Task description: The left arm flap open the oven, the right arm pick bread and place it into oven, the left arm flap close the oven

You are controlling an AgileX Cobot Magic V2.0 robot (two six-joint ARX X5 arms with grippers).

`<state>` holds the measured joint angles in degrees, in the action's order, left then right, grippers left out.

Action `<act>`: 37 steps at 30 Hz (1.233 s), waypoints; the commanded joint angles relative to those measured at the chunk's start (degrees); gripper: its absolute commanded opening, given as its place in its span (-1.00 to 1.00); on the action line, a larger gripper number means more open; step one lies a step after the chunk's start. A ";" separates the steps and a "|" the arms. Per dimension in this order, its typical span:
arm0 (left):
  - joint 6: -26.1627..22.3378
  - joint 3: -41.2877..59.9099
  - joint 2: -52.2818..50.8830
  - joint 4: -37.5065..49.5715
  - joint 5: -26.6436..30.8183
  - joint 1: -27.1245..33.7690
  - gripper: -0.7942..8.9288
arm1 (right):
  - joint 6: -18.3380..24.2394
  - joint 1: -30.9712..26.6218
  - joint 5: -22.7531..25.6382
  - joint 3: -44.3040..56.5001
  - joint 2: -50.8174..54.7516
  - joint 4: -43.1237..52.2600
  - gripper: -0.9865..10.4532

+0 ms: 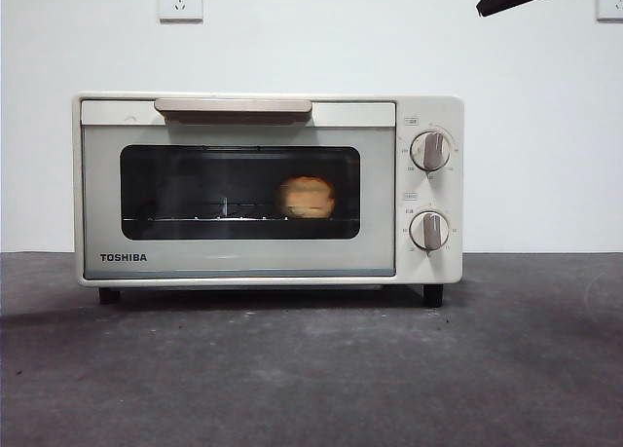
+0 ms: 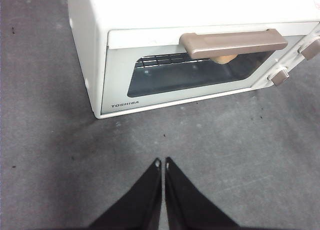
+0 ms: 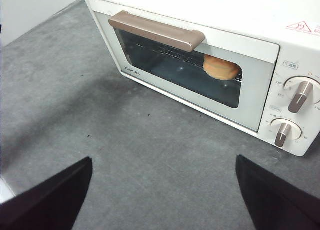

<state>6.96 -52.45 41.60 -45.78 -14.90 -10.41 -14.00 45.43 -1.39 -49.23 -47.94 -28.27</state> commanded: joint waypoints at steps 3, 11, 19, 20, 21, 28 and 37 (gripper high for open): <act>-0.46 -1.18 0.31 0.35 0.09 -0.22 -0.80 | -0.81 0.46 0.11 -0.48 -0.31 0.42 -0.03; -0.44 -1.16 0.31 0.33 0.09 -0.22 -0.80 | -0.81 0.46 0.13 -0.48 -0.31 0.35 -0.19; -0.44 -1.18 0.28 0.37 0.09 -0.22 -0.80 | -0.52 0.46 0.13 -0.48 -0.31 -0.35 -0.82; -0.44 -1.18 0.31 0.35 0.09 -0.22 -0.80 | -0.52 0.46 0.26 -0.48 -0.31 -0.35 -0.82; -0.44 -1.18 0.31 0.37 0.09 -0.22 -0.80 | -0.55 0.46 0.42 -0.48 -0.31 -0.35 -0.82; -0.44 -1.18 0.31 0.39 0.09 -0.22 -0.80 | -0.50 0.46 0.33 -0.48 -0.26 -0.33 -0.82; -0.44 -1.18 0.28 0.39 0.09 -0.22 -0.80 | -0.50 0.46 0.33 -0.48 -0.26 -0.33 -0.82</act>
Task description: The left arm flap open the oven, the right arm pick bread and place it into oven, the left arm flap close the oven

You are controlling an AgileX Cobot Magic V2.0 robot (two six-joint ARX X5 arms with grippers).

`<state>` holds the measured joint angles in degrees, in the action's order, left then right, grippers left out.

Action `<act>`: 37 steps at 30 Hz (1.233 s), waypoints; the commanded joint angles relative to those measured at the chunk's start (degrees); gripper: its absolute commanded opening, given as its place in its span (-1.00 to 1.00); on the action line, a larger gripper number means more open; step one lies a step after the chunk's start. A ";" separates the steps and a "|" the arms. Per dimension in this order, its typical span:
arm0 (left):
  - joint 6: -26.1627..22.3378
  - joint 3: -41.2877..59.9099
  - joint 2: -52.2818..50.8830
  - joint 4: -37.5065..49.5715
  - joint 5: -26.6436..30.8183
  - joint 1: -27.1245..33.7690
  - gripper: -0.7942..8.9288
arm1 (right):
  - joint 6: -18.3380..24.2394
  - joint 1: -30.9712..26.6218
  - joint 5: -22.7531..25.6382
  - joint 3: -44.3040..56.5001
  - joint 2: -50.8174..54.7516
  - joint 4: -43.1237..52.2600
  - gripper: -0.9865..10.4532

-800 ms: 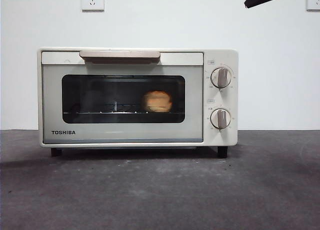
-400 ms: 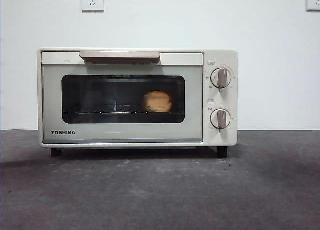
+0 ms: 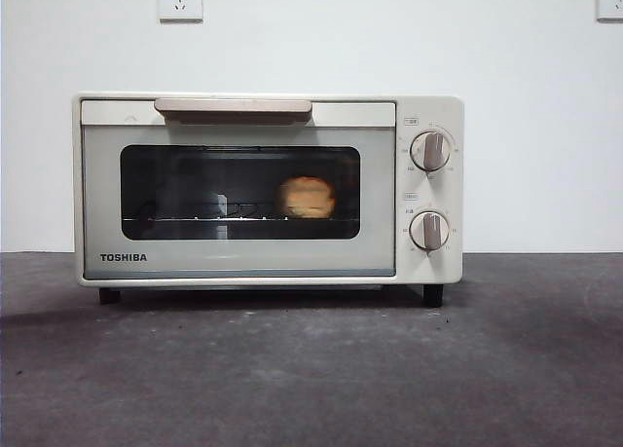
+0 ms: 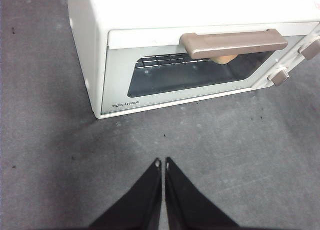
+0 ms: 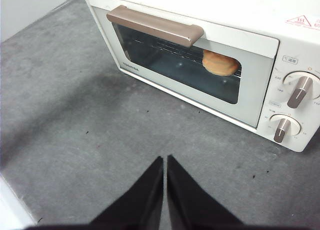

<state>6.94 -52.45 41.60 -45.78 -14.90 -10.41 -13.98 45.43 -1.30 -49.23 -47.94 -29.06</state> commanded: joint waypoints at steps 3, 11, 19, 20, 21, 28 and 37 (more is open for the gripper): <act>-0.42 -1.18 -0.02 0.37 0.09 -0.22 -0.80 | -0.52 0.46 0.24 -0.48 -0.26 0.46 -0.82; -8.44 5.49 -12.70 15.34 3.21 5.90 -0.80 | -0.52 0.46 0.24 -0.48 -0.26 0.48 -0.82; -8.46 25.94 -28.26 34.64 16.44 11.80 -0.80 | -0.55 0.46 0.24 -0.48 -0.26 0.50 -0.82; -8.46 28.52 -30.10 34.95 17.88 12.13 -0.80 | -0.52 0.46 0.24 -0.48 -0.26 0.50 -0.82; -8.46 30.29 -31.32 34.97 18.82 12.31 -0.80 | -0.52 0.46 0.24 -0.48 -0.26 0.50 -0.82; -8.46 41.13 -38.21 34.64 23.08 12.66 -0.80 | -0.52 0.46 0.24 -0.48 -0.26 0.50 -0.82; -9.55 46.88 -41.00 33.14 23.12 12.66 -0.80 | -0.52 0.46 0.24 -0.48 -0.26 0.50 -0.82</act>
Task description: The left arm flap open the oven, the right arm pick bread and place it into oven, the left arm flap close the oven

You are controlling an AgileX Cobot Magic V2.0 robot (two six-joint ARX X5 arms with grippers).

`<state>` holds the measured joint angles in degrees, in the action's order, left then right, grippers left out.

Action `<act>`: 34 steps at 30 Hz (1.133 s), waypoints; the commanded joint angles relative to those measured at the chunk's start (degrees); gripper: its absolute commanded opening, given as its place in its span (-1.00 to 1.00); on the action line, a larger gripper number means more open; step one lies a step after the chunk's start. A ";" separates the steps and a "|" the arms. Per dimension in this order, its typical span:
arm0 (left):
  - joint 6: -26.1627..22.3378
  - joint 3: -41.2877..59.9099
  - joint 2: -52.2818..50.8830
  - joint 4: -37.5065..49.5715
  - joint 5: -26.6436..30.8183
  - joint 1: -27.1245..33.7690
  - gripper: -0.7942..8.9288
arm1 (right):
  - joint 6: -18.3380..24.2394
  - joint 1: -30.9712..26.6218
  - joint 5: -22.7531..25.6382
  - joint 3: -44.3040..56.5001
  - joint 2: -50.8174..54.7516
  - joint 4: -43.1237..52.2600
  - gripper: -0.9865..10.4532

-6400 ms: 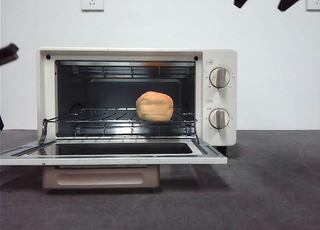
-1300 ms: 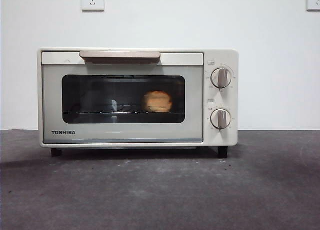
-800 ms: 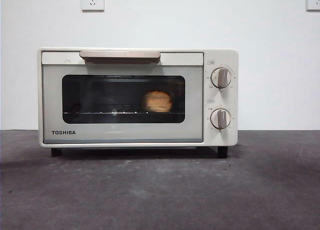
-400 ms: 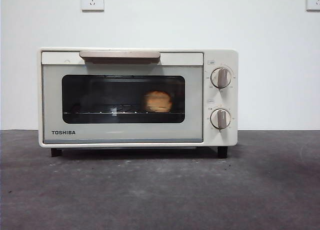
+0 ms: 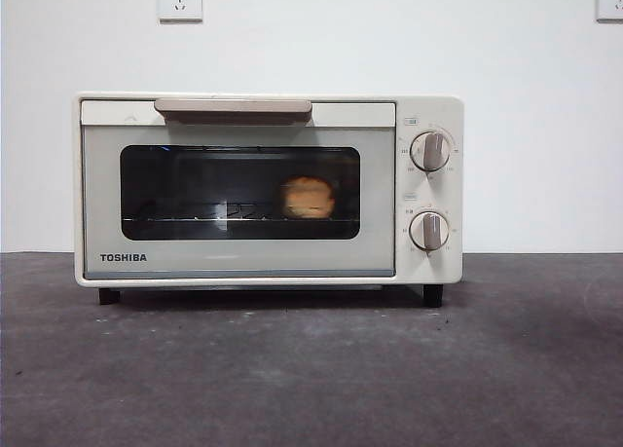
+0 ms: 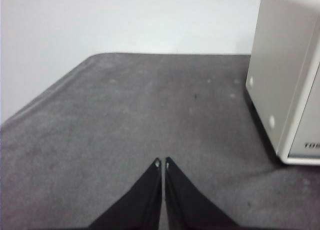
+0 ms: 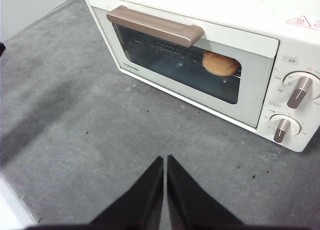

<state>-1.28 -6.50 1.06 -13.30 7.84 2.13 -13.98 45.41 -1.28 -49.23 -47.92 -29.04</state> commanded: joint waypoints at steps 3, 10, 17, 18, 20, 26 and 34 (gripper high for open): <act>-1.31 2.45 -0.87 1.03 1.49 0.11 -0.80 | -0.52 0.48 0.22 -0.48 -0.28 0.50 -0.82; -2.60 4.87 -0.87 0.98 1.86 0.09 -0.80 | -0.52 0.48 0.22 -0.48 -0.28 0.52 -0.82; -2.23 5.07 -0.87 1.77 1.60 0.00 -0.80 | -0.52 0.48 0.22 -0.48 -0.28 0.52 -0.82; -2.23 5.07 -0.87 1.77 1.60 0.00 -0.80 | -0.52 0.48 0.22 -0.48 -0.28 0.52 -0.82; -2.23 5.07 -0.87 1.77 1.60 0.00 -0.80 | -0.52 0.48 0.22 -0.48 -0.28 0.52 -0.82; -2.23 5.07 -0.87 1.77 1.60 0.00 -0.80 | -0.52 0.48 0.22 -0.48 -0.28 0.52 -0.82; -2.23 5.07 -0.87 1.77 1.60 0.00 -0.80 | -0.46 0.48 0.22 -0.48 -0.28 0.50 -0.82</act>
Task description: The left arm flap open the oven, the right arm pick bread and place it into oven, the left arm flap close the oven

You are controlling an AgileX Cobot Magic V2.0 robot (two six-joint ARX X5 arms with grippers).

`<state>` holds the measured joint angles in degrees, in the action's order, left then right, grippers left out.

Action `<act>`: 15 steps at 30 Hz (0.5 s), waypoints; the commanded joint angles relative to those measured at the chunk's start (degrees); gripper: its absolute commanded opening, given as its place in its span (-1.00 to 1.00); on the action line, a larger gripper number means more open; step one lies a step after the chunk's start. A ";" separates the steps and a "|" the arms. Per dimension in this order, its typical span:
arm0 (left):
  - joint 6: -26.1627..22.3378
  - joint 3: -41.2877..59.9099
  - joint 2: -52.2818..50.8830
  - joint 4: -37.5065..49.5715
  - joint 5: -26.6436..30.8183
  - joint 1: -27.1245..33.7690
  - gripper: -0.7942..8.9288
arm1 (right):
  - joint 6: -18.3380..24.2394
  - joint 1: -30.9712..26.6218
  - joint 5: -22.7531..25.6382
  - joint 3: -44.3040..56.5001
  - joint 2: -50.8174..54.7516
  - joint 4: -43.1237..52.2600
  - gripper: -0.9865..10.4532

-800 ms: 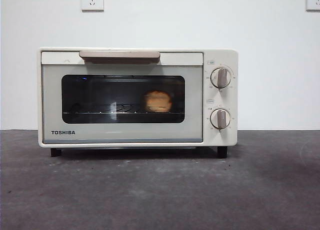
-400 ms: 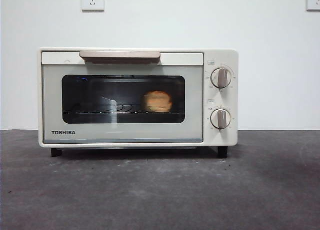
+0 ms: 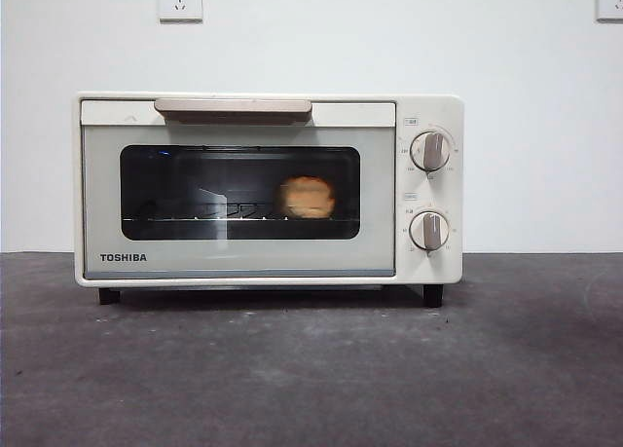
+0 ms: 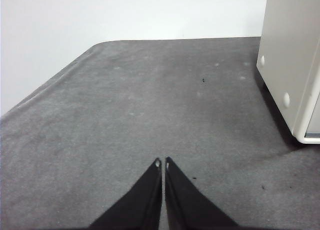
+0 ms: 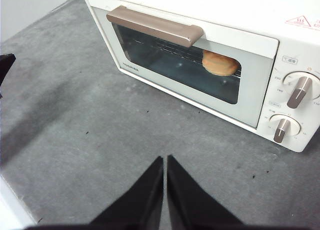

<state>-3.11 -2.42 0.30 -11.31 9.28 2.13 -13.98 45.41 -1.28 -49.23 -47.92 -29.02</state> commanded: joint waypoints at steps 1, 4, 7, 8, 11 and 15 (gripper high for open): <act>-0.39 0.98 -0.11 -0.22 0.15 0.00 -0.80 | 0.61 0.52 0.48 -0.48 -0.22 0.50 -0.82; -0.39 0.98 -0.11 -0.22 0.13 0.00 -0.80 | 3.76 0.63 6.62 -0.44 1.38 1.05 -0.82; -0.39 0.98 -0.11 -0.22 0.15 0.00 -0.80 | 6.43 -1.01 13.42 0.76 3.87 3.80 -0.82; -0.39 0.98 -0.11 -0.22 0.15 0.00 -0.80 | 7.19 -2.43 13.16 1.77 5.11 5.29 -0.82; -0.39 0.98 -0.11 -0.22 0.15 0.00 -0.80 | 7.34 -8.46 9.38 6.43 9.68 10.69 -0.82; -0.39 0.98 -0.11 -0.22 0.15 0.00 -0.80 | 9.07 -18.10 3.67 15.43 17.68 19.61 -0.82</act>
<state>-3.11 -2.42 0.30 -11.29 9.28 2.13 -6.57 28.95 3.27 -35.07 -31.68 -11.66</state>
